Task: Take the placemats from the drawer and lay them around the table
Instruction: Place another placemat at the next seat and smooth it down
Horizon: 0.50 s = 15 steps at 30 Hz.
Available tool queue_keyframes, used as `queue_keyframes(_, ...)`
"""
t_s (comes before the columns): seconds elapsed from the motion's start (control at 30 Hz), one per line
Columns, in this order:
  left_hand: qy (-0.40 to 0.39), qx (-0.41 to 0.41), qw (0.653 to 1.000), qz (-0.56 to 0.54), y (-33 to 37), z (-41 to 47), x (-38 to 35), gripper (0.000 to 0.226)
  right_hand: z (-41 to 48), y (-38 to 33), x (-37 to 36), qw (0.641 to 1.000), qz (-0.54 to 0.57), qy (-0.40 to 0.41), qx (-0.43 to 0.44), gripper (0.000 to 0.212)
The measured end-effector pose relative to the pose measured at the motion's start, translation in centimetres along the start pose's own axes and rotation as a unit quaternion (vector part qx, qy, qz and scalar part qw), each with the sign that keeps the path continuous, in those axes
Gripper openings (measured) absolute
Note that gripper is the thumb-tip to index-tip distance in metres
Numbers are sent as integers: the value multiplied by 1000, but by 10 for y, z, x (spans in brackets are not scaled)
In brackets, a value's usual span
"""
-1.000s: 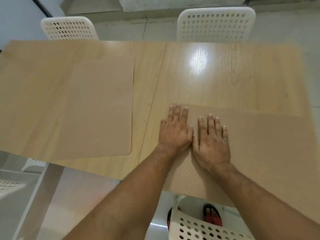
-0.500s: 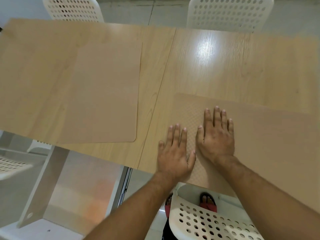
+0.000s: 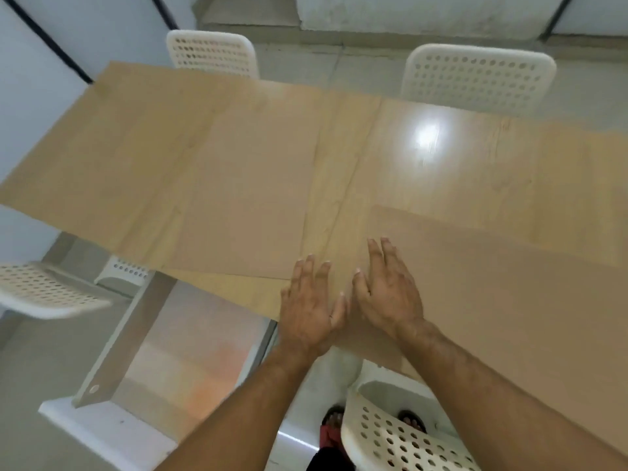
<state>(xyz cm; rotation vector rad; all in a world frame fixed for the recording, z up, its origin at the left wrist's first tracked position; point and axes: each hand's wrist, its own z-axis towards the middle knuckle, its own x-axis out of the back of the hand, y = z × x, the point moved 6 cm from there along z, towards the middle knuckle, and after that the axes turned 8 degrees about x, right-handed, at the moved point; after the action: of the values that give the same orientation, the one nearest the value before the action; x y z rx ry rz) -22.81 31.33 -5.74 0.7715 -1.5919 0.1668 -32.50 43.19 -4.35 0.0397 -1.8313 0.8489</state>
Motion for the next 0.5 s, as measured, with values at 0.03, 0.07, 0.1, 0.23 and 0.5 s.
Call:
queue_keyframes(0.03, 20, 35, 999, -1, -22, 0, 13, 69, 4, -18, -6, 1000, 16, -15, 8, 66)
queue_keyframes(0.07, 38, 65, 997, 2, -44, 2, 25, 67, 10, -36, -12, 999, 28, -27, 15, 66)
queue_keyframes(0.1, 45, 92, 995, 5, -67, 6, 35, 64, 17, -53, -19, 998, 40, -38, 16, 65)
queue_keyframes(0.23, 29, 177, 984, -4, -143, 33, 64, 61, 48, -110, -48, 993, 87, -51, -57, 64)
queue_keyframes(0.5, -19, 281, 959, -39, -251, 102, 99, 74, 74, -145, -85, 965, 70, 51, -249, 77)
